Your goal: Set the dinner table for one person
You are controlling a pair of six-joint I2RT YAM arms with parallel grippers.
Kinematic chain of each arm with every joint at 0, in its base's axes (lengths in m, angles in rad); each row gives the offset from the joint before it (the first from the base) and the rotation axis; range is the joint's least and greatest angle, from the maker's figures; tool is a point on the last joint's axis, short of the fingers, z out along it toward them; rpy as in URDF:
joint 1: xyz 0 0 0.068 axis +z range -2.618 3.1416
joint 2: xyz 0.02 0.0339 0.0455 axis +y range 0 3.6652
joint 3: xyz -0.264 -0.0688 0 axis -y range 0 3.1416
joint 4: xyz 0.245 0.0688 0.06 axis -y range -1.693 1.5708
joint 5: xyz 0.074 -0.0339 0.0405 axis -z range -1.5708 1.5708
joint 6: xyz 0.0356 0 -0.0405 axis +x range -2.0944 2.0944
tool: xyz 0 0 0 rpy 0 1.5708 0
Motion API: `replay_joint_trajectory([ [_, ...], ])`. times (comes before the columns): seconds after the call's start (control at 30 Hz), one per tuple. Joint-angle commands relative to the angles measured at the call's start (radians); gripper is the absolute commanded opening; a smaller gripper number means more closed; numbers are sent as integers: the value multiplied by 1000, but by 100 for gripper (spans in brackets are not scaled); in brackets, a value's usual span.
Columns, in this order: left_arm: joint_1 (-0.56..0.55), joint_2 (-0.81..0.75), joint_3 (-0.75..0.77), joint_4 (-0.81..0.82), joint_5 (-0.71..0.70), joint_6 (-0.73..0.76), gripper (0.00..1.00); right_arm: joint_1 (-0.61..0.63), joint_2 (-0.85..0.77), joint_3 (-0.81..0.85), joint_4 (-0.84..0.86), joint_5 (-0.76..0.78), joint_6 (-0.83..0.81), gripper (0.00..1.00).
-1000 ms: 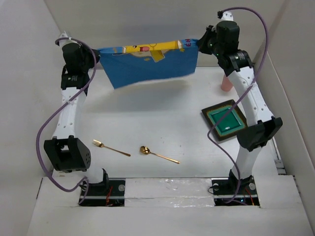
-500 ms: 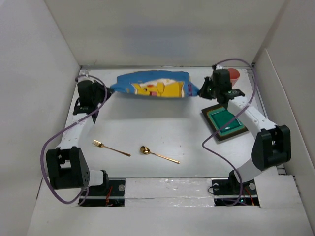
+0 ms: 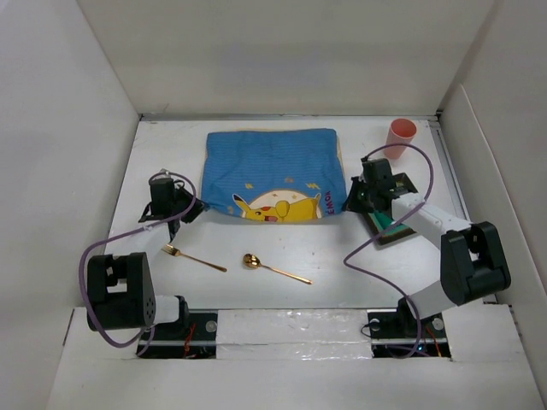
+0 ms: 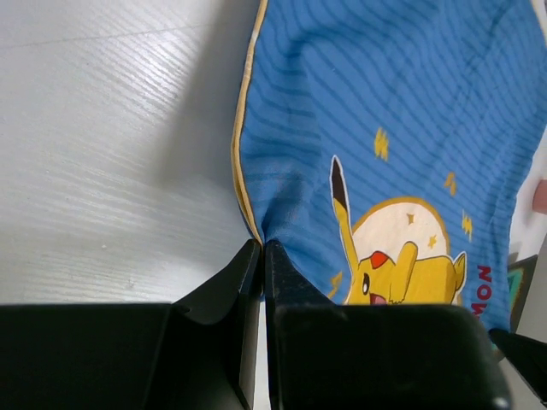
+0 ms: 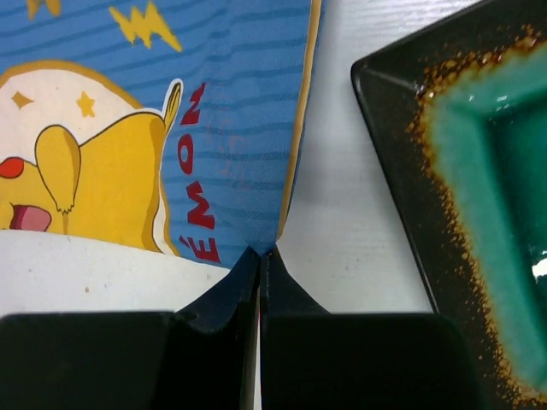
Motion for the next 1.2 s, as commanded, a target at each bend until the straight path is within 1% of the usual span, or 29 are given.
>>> replay_joint_trajectory([
  [0.0,3,-48,-11,-40,-6,33,0,22,-44,-34,6,-24,7,0],
  [0.17,3,-51,-27,-112,-52,39,0,53,-79,-94,-20,-17,41,0],
  [0.53,3,-160,-80,-242,-84,51,0,71,-161,-166,-60,-10,85,0],
  [0.9,3,-144,-102,-250,-94,53,0,90,-167,-194,-68,-1,107,0],
  [0.97,3,-141,-96,-252,-94,54,8,90,-161,-188,-71,8,104,0],
  [1.0,3,-141,-91,-255,-97,54,16,90,-158,-183,-75,11,102,0],
  [1.03,3,-141,-82,-256,-104,54,22,90,-157,-178,-78,13,102,0],
  [1.07,3,-143,-74,-261,-104,54,28,90,-157,-169,-87,13,104,5],
  [1.1,3,-147,-65,-265,-104,56,37,90,-161,-163,-95,13,104,11],
  [1.13,3,-150,-42,-273,-107,57,40,90,-164,-155,-116,14,104,20],
  [1.17,3,-158,-28,-285,-109,57,42,90,-173,-146,-129,8,99,35],
])
